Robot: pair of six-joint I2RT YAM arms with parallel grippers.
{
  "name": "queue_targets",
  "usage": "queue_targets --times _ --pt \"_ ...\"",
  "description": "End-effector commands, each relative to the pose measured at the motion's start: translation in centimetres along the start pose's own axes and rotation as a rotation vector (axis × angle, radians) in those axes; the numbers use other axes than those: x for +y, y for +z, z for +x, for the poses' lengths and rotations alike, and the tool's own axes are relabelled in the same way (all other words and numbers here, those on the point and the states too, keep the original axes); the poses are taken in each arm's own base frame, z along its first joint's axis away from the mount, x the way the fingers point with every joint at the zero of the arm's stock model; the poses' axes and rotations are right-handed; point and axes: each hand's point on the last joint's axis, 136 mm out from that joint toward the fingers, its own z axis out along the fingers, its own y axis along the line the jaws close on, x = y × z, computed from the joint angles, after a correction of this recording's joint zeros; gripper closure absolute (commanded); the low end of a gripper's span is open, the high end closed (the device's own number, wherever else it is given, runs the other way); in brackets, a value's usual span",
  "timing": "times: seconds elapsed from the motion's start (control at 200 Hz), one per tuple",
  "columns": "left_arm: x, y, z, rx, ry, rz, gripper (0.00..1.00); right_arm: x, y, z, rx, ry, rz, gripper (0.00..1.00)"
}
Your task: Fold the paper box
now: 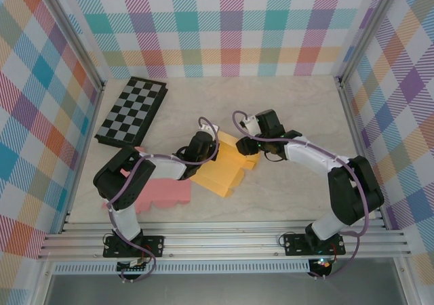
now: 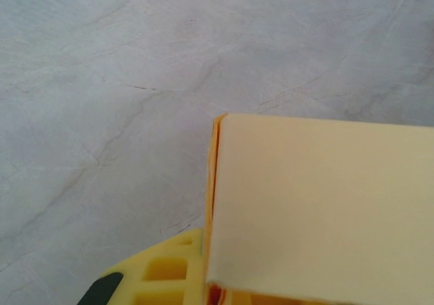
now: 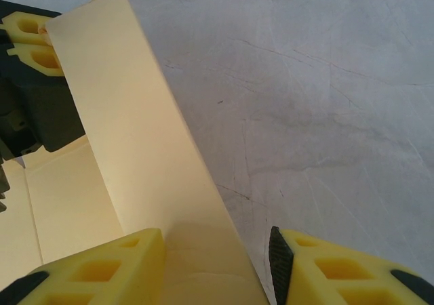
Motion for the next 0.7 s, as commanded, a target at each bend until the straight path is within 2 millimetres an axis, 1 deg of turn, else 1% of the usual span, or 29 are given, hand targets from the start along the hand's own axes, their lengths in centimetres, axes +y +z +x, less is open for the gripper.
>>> queue_targets --times 0.0,0.09,0.185,0.36,0.445,0.53,0.6,0.635,0.695 --pt "2.0 0.7 1.6 0.043 -0.019 -0.098 1.0 -0.1 0.8 4.0 0.14 0.047 0.004 0.53" --pt "2.0 0.6 1.9 0.051 -0.018 -0.094 1.0 -0.1 0.5 3.3 0.127 0.07 0.006 0.52" --pt "2.2 0.3 2.3 0.056 -0.022 -0.097 1.0 -0.2 -0.2 2.0 0.11 0.091 0.022 0.51" --pt "2.3 -0.3 2.6 0.057 -0.047 -0.095 1.0 -1.1 -2.8 -0.7 0.084 0.137 0.114 0.5" --pt "2.4 -0.5 2.7 0.058 -0.071 -0.099 1.0 -1.4 -4.0 -1.5 0.093 0.187 0.147 0.5" --pt "2.5 -0.6 3.0 0.064 -0.097 -0.108 1.0 -1.2 -4.9 -2.0 0.108 0.259 0.153 0.5" --pt "2.6 -0.7 3.2 0.066 -0.114 -0.118 1.0 -0.5 -5.3 -2.3 0.108 0.322 0.126 0.5" --pt "2.6 -0.8 3.2 0.067 -0.117 -0.124 1.0 -0.3 -5.4 -2.4 0.104 0.357 0.116 0.44" --pt "2.5 -0.9 3.2 0.064 -0.117 -0.13 1.0 0.2 -5.1 -2.7 0.087 0.395 0.084 0.43"
